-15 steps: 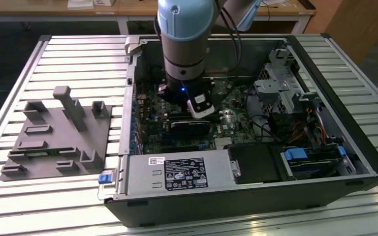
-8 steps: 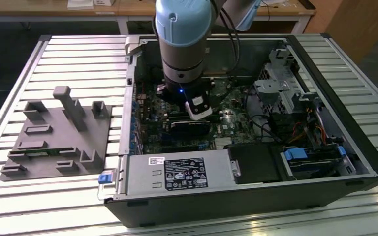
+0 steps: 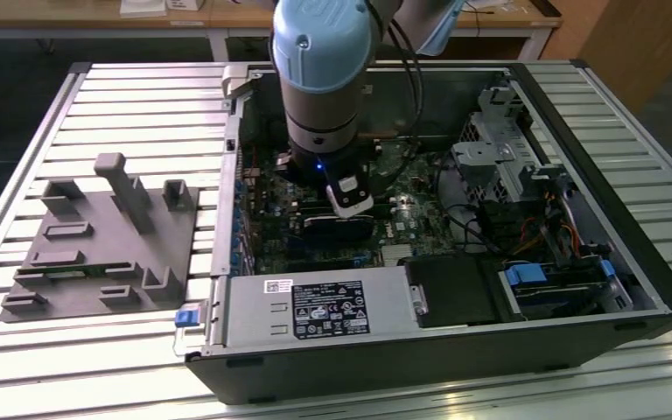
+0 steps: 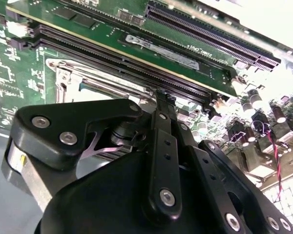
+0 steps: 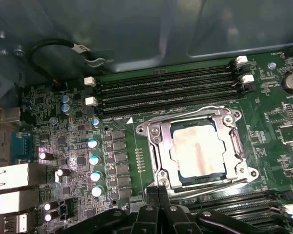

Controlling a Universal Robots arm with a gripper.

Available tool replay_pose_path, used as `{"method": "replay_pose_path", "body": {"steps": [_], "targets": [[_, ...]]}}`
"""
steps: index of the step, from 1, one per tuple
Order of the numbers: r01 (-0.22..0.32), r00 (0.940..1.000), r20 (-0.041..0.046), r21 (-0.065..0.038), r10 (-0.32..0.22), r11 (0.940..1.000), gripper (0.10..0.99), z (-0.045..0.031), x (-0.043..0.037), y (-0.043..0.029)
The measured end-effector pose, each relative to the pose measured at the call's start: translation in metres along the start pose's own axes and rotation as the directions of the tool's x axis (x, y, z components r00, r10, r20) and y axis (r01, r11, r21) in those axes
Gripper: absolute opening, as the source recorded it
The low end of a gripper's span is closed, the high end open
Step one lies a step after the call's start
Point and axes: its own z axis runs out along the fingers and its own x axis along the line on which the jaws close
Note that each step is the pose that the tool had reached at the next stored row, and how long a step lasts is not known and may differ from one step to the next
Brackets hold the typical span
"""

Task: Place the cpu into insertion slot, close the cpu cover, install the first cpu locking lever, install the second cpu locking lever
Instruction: 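Install the second cpu locking lever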

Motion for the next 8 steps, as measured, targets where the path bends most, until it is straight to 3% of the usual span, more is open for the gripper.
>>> {"method": "replay_pose_path", "body": {"steps": [8], "targets": [[0.0, 1.0, -0.0021, -0.011, 0.0, 0.9999, 0.106, 0.004, 0.0052, -0.0022]]}}
